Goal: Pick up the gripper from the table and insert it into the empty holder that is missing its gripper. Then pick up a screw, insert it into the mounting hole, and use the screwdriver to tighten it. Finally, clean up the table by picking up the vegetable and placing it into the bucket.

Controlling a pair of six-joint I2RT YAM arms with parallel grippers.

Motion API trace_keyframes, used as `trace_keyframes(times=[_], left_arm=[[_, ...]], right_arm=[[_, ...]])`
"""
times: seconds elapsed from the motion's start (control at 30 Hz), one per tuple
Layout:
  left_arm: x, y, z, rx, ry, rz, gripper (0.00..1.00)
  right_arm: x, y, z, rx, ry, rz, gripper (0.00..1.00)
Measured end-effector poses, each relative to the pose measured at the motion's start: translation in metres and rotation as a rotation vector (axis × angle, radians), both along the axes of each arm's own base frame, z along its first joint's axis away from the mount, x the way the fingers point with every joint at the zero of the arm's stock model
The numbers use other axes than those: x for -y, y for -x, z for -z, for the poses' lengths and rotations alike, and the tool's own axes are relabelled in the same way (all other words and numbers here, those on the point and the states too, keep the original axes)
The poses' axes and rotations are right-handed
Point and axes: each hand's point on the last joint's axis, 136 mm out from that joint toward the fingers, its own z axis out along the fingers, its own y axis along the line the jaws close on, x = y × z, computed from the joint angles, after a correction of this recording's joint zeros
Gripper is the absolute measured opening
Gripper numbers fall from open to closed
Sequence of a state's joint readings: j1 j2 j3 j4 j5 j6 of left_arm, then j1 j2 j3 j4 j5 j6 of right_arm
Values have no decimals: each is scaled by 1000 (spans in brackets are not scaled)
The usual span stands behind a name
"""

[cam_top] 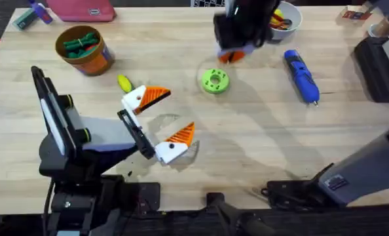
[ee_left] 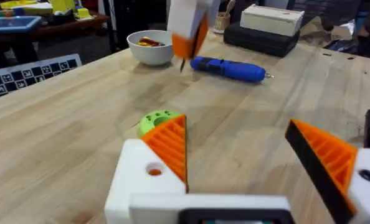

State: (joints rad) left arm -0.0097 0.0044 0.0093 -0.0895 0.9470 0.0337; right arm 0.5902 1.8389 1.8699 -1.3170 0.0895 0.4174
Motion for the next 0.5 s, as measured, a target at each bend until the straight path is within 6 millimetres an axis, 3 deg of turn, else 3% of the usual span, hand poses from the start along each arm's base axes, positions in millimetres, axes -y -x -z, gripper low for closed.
trace_keyframes(times=[0.1, 0.2, 0.37, 0.5], left_arm=[[0, 0, 0, 0, 0, 0, 985], [0, 0, 0, 0, 0, 0, 985], [0, 0, 0, 0, 0, 0, 985], [0, 0, 0, 0, 0, 0, 985]], right_arm=[[-6, 5, -37, 52, -23, -67, 5], [-14, 16, -58, 75, -29, -137, 5], [-34, 29, -76, 93, -38, -255, 5], [-59, 37, -76, 96, -42, -351, 5]])
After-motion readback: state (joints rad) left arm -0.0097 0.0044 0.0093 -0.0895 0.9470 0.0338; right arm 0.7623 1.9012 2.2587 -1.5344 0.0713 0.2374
